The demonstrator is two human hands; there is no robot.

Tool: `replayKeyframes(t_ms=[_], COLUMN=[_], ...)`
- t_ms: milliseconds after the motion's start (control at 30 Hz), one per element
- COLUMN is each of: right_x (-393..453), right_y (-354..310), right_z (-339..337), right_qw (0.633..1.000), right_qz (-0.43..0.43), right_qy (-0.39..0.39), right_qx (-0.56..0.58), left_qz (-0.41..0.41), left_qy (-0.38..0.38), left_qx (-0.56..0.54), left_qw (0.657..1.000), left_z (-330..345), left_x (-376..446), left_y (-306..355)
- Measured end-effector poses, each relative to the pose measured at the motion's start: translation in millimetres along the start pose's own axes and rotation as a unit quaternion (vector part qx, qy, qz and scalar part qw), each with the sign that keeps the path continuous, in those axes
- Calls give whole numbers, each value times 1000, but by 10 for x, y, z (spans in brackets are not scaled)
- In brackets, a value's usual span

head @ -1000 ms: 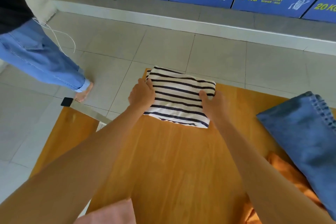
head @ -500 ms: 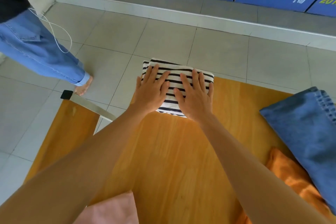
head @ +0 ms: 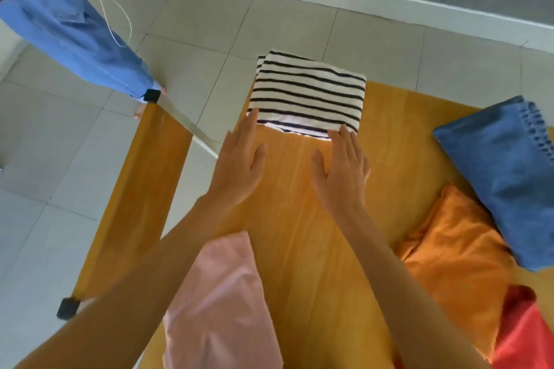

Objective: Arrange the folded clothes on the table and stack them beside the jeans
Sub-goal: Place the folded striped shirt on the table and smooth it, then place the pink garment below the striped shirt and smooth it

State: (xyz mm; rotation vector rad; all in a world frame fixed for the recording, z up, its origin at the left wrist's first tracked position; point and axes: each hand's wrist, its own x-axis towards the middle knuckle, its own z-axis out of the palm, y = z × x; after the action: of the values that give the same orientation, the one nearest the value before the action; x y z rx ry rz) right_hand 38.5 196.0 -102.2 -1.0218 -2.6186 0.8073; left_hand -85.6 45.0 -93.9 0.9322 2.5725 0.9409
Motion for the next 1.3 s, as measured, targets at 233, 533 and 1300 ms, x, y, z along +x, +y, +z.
replayKeyframes(t_ms=[233, 533, 1300], right_x=[-2304, -2737, -2023], right_y=[-145, -320, -427], right_z=[46, 311, 141], right_qw=[974, 972, 935], right_qz=[27, -63, 331], right_qy=[-220, -201, -120], right_qx=[47, -107, 48], left_qz=[64, -36, -330], left_qy=[-124, -128, 129], left_qx=[141, 220, 47], left_qw=[980, 966, 934], left_z=[-94, 226, -57], left_x=[-1976, -1831, -1805], left_y=[-499, -611, -539])
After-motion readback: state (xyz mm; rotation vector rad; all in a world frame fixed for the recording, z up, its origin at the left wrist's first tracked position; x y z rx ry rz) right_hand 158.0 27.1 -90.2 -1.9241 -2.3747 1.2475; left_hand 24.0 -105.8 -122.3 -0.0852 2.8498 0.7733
